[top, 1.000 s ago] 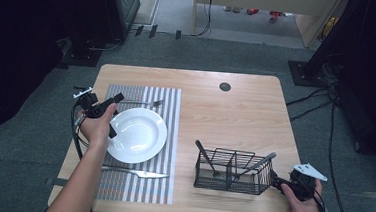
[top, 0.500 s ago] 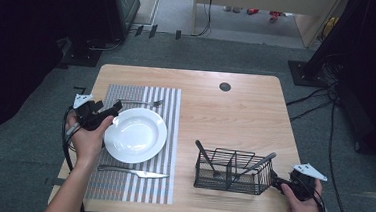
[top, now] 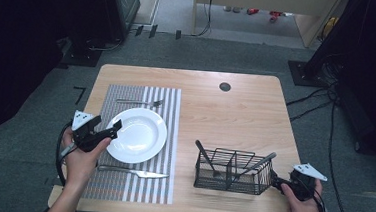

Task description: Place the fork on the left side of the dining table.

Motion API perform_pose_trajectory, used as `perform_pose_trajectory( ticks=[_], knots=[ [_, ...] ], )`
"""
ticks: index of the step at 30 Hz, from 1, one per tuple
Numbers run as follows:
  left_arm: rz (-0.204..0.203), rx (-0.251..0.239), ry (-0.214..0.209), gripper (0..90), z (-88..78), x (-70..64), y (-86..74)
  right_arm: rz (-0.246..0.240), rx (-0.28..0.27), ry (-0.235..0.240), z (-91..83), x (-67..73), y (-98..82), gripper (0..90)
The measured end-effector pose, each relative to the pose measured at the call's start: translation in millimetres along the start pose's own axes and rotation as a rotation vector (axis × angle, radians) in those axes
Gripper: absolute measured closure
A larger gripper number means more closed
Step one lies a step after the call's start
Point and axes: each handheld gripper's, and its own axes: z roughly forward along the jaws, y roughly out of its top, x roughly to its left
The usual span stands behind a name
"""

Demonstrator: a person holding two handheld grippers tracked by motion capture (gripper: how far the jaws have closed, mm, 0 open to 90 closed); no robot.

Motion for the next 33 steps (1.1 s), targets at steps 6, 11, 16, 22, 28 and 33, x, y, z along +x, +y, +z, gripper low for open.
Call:
perform_pose_trajectory(
  ticks=[6, 11, 16, 22, 28, 33],
  knots=[
    [0.014, 0.023, -0.004, 21.0, -13.5, 2.6, -23.6, 0.000, 0.000, 0.000, 0.0, 0.0, 0.0, 12.6],
    [0.014, 0.048, 0.001, 20.3, -26.6, 5.7, -40.5, 0.004, 0.000, -0.004, 0.2, 0.5, 0.2, 12.6],
    [0.028, 0.056, 0.004, 19.1, -40.5, 5.2, -54.0, 0.006, 0.001, -0.005, 0.2, 0.8, 0.3, 12.6],
    [0.028, 0.067, 0.022, 18.5, -53.1, 8.9, -67.6, 0.006, 0.001, -0.006, 0.2, 0.8, 0.3, 12.6],
    [0.038, 0.081, 0.049, 18.6, -63.8, 15.1, -78.1, 0.006, 0.001, -0.005, 0.2, 0.7, 0.3, 12.6],
    [0.045, 0.096, 0.057, 18.9, -72.3, 22.3, -87.0, 0.003, 0.000, -0.003, 0.4, 0.6, 0.4, 12.6]
  ],
)
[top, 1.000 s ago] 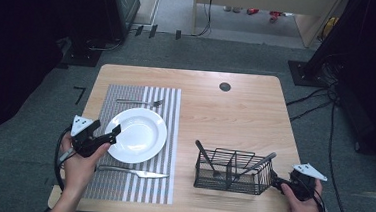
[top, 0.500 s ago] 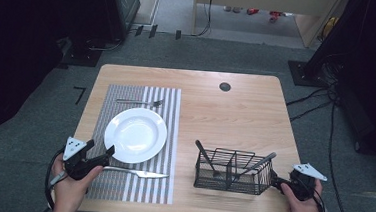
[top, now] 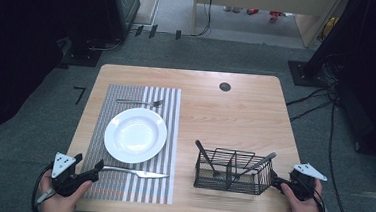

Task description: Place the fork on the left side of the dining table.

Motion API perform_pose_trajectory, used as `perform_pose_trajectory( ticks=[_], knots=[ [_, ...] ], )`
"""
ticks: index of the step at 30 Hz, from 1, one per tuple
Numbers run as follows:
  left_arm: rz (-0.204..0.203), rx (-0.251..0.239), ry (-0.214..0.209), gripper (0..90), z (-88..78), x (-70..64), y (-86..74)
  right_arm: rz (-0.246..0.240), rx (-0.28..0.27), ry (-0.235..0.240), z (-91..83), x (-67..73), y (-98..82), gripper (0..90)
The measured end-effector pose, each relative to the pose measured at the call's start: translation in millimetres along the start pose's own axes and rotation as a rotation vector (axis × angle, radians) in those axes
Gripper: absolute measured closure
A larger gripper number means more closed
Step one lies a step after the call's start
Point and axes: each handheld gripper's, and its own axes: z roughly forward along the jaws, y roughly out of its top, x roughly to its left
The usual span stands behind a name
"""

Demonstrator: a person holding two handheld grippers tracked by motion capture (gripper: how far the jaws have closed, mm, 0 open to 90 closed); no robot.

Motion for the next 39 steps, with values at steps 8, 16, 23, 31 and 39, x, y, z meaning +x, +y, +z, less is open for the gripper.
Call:
perform_pose_trajectory(
  ticks=[8, 16, 23, 31, 39],
  knots=[
    [0.015, 0.030, -0.011, 20.4, -0.1, 6.1, -12.7, 0.000, 0.001, 0.000, 0.1, 0.1, 0.2, 12.6],
    [0.024, 0.065, -0.009, 19.6, 2.7, 10.9, -21.5, 0.000, 0.001, 0.001, 0.2, 0.1, 0.2, 12.6],
    [0.035, 0.097, -0.012, 18.7, 6.8, 13.4, -30.0, 0.000, 0.001, 0.001, 0.2, 0.1, 0.2, 12.6],
    [0.084, 0.070, -0.015, 18.7, 6.1, 13.3, -35.7, -0.001, 0.001, 0.001, 0.2, 0.1, 0.2, 12.6],
    [0.122, 0.071, 0.006, 18.8, 6.2, 10.1, -38.0, -0.001, 0.001, 0.001, 0.2, 0.2, 0.2, 12.6]
  ],
)
